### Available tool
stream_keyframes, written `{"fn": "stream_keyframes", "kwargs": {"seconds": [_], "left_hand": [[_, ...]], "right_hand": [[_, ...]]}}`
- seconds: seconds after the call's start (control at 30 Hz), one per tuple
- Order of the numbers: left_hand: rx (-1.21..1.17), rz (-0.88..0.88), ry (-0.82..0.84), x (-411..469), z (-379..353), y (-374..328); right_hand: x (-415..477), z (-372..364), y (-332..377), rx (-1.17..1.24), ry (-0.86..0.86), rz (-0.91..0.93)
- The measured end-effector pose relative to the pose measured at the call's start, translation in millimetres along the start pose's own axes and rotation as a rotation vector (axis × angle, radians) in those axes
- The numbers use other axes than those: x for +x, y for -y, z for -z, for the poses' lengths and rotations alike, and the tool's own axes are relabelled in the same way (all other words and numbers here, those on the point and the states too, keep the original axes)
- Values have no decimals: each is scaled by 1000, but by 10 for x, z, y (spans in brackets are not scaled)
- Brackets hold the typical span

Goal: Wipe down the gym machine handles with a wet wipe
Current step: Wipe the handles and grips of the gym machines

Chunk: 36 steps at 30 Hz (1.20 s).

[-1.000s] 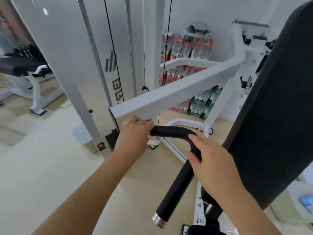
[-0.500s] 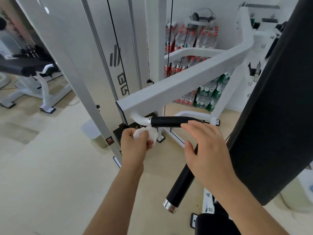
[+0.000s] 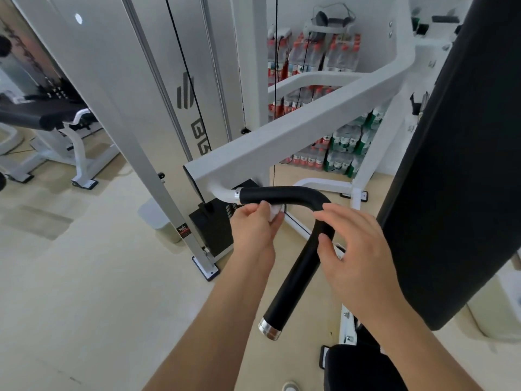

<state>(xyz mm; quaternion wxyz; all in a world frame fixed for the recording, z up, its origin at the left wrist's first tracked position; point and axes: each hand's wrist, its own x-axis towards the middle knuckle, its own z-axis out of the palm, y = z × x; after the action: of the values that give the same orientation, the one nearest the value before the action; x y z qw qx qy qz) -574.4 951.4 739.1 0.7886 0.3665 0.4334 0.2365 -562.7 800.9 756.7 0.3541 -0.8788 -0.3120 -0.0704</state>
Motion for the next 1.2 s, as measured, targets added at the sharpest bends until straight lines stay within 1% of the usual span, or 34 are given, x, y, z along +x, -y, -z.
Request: {"fn": "stream_keyframes", "kwargs": {"seconds": [0.07, 0.1, 0.17, 0.23, 0.3, 0.37, 0.4, 0.47, 0.5, 0.53, 0.57, 0.6, 0.63, 0.67, 0.7, 0.73, 0.77, 0.8, 0.87, 0.9, 0.97, 1.07, 1.2], "left_hand": [[3, 55, 58, -50, -81, 22], [23, 75, 113, -65, -116, 48], [102, 100, 242, -103, -164, 104], [203, 98, 336, -159, -194, 125], [326, 59, 384, -200, -195, 111], [490, -26, 426, -224, -154, 82], [572, -76, 427, -231, -126, 57], [686, -166, 372, -276, -42, -36], [671, -187, 351, -302, 13, -95], [592, -183, 366, -346, 77, -167], [468, -149, 423, -413, 139, -245], [346, -106, 505, -516, 185, -338], [251, -67, 588, -627, 217, -416], [211, -41, 657, -732, 247, -464], [219, -35, 708, -825, 287, -485], [257, -54, 742, -918, 325, -499], [315, -97, 760, -1004, 375, -508], [385, -160, 766, -1081, 432, -514], [481, -268, 778, -1221, 574, -545], [513, -309, 780, -1276, 659, -559], [535, -381, 793, -1390, 833, -587], [534, -435, 779, -1542, 1059, -603], [584, -461, 862, -1764, 1222, -484]], "right_hand": [[-35, 49, -35, 25, 3, -28], [-52, 73, -54, 37, -2, -43], [-82, 113, -100, 49, -15, -65], [-113, 160, -133, 54, -30, -83], [-140, 195, -151, 51, -43, -88], [-166, 212, -149, 53, -53, -94], [-180, 221, -133, 53, -64, -94], [-203, 242, -85, 65, -75, -94], [-217, 262, -52, 79, -77, -102], [-226, 297, -5, 114, -60, -127], [-220, 350, 48, 188, -12, -177], [-202, 426, 122, 307, 67, -252], [-182, 500, 198, 470, 181, -335], [-176, 575, 286, 623, 299, -400], [-183, 627, 372, 723, 388, -429], [-213, 665, 461, 765, 425, -421], [-253, 677, 556, 786, 396, -403], [-308, 675, 657, 795, 321, -397], [-439, 632, 804, 827, 144, -449], [-517, 611, 856, 842, 88, -483], [-696, 599, 970, 906, 35, -528], [-1006, 630, 1166, 1033, -64, -597], [-1440, 768, 1341, 1178, -224, -678]]}}
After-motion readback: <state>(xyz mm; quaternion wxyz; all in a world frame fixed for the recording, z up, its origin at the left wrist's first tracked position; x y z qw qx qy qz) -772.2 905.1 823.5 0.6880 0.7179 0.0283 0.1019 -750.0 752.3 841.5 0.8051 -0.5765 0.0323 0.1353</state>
